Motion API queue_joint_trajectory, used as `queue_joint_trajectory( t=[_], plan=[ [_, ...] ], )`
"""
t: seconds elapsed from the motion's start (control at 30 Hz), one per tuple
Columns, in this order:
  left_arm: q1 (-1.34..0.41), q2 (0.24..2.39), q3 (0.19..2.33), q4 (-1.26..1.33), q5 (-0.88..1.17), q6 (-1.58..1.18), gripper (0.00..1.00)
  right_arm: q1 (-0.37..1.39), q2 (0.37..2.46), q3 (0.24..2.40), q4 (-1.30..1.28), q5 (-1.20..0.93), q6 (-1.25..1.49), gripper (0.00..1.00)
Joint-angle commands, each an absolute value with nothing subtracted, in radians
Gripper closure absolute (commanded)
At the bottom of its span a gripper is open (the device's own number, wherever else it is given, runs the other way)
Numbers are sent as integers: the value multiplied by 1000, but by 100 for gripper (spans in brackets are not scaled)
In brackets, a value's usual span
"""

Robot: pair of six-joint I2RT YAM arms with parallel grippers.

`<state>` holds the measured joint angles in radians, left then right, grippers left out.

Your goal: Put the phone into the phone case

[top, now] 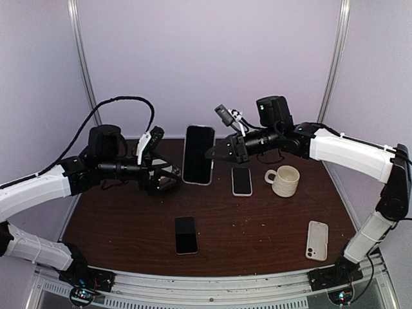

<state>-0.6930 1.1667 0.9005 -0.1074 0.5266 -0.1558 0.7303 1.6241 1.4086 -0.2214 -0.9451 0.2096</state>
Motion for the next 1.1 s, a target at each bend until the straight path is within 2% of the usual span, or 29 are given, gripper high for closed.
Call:
queue_joint_trajectory(
  t=[0.0, 0.1, 0.2, 0.27, 0.4, 0.43, 0.47, 0.5, 0.53, 0.57, 0.6, 0.63, 0.73, 0.9, 1.0, 1.07],
  plan=[
    [-690, 1133, 872, 109, 735, -196, 3, 760, 1584, 1416, -35, -1087, 205, 100],
    [-690, 1132, 844, 215, 783, -271, 7, 789, 1584, 1437, -56, -1091, 177, 100],
    [-690, 1143, 814, 358, 854, -350, 25, 811, 1591, 1465, -105, -1071, 144, 100],
    [-690, 1162, 819, 367, 891, -381, 41, 824, 1600, 1484, -135, -1060, 122, 100],
    [-690, 1188, 842, 330, 918, -395, 89, 835, 1603, 1506, -156, -1051, 110, 100],
    [-690, 1186, 840, 332, 917, -397, 98, 836, 1602, 1509, -163, -1045, 106, 100],
    [-690, 1180, 837, 337, 913, -398, 100, 836, 1602, 1510, -169, -1037, 102, 100],
    [-690, 1175, 831, 345, 906, -400, 100, 836, 1603, 1509, -177, -1026, 101, 94],
    [-690, 1168, 825, 359, 903, -403, 100, 837, 1602, 1505, -182, -1010, 103, 77],
    [-690, 1160, 815, 378, 895, -407, 100, 838, 1602, 1498, -182, -984, 112, 54],
    [-690, 1153, 803, 408, 884, -413, 100, 839, 1600, 1482, -177, -958, 123, 41],
    [-690, 1141, 790, 444, 868, -424, 100, 839, 1599, 1459, -158, -940, 137, 35],
    [-690, 1095, 736, 554, 805, -444, 100, 847, 1581, 1352, -19, -921, 230, 32],
    [-690, 1066, 706, 587, 764, -437, 100, 877, 1558, 1236, 151, -886, 291, 36],
    [-690, 1074, 706, 613, 778, -459, 100, 890, 1571, 1240, 165, -890, 293, 41],
    [-690, 1076, 705, 626, 782, -468, 100, 893, 1584, 1247, 165, -900, 295, 52]
  ],
)
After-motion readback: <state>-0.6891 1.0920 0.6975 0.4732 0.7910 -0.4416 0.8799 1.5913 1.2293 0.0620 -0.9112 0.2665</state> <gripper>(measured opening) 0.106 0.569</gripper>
